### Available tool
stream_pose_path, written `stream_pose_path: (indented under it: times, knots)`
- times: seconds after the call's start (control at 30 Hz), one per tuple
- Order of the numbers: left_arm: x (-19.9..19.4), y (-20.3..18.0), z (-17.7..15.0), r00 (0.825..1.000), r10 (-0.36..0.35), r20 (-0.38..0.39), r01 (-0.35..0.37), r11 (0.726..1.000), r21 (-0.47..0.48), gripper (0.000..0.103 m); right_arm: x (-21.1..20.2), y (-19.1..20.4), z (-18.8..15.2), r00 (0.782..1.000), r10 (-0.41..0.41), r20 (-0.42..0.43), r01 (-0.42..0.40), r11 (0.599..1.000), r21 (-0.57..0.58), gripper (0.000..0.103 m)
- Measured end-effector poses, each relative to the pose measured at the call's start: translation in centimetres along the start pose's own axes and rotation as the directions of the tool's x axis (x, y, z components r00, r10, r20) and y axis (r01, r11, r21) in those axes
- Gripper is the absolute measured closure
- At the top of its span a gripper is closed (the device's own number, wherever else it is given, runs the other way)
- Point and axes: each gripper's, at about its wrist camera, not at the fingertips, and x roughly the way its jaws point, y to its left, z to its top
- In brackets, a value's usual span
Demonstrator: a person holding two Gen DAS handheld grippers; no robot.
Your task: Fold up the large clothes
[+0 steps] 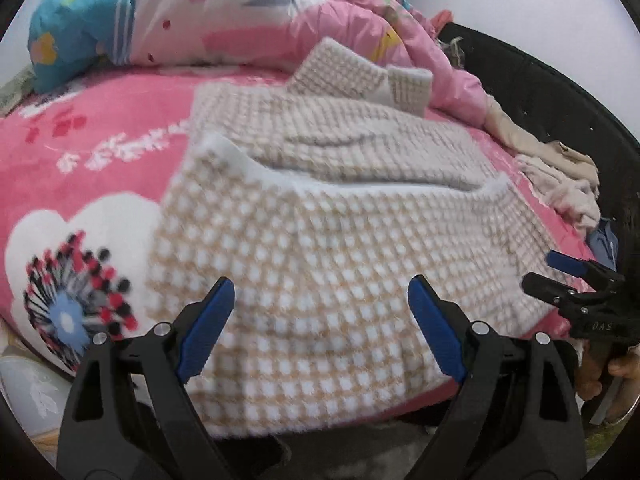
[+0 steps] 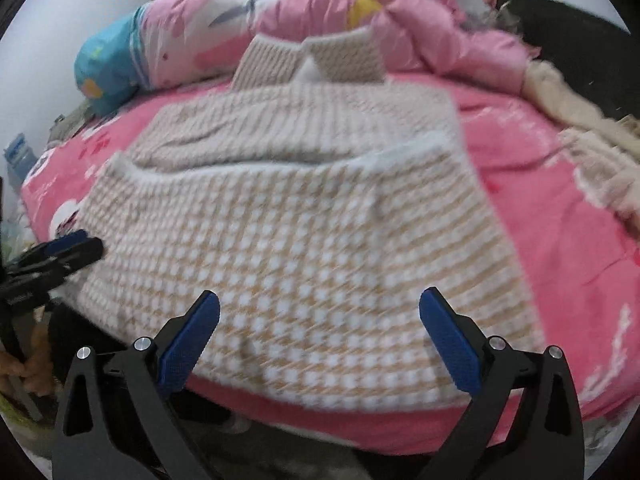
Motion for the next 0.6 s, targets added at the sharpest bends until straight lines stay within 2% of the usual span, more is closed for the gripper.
stream_pose_path:
  times: [0.1, 0.13, 0.17, 0.4, 0.5, 0.6]
  knots:
    - [2.4, 1.8, 0.2, 0.995, 0.056, -0.079, -0.06, 0.997, -0.048, 0.018, 3.1, -1.7, -0.4, 0.995, -0.027, -0.096, 0.031, 0.999, 0.035, 0.005]
    - [3.0, 2.5, 0.2, 0.994, 0.038, -0.1, -0.045, 0.996, -0.072, 0.018, 3.4, -2.3, -0.5, 0.995, 0.002, -0.098, 0.005, 0.998, 0.065, 0.005]
    - [2.8, 2.8, 0.3, 0.996, 0.024, -0.091, -0.031, 0.996, -0.079, 0.018, 2.9, -2.6, -0.2, 0.995, 0.008, -0.099, -0.001, 0.997, 0.071, 0.005]
    - [0.0, 2.1, 3.8, 1.0, 0.022, -0.019, -0.023, 0.999, -0.04, 0.018, -2.4, -4.5, 4.3, 0.998, 0.068, 0.019, -0.069, 0.995, 0.074, 0.005]
    - [-0.1, 1.9, 6.9, 1.0, 0.023, -0.012, -0.024, 0.999, -0.026, 0.018, -3.4, -5.5, 7.5, 0.99, 0.122, 0.066, -0.127, 0.988, 0.085, 0.005]
    - [0.5, 1.6, 10.3, 1.0, 0.016, -0.007, -0.016, 1.0, -0.014, 0.018, -2.5, -6.7, 11.4, 0.975, 0.207, 0.083, -0.216, 0.968, 0.13, 0.005]
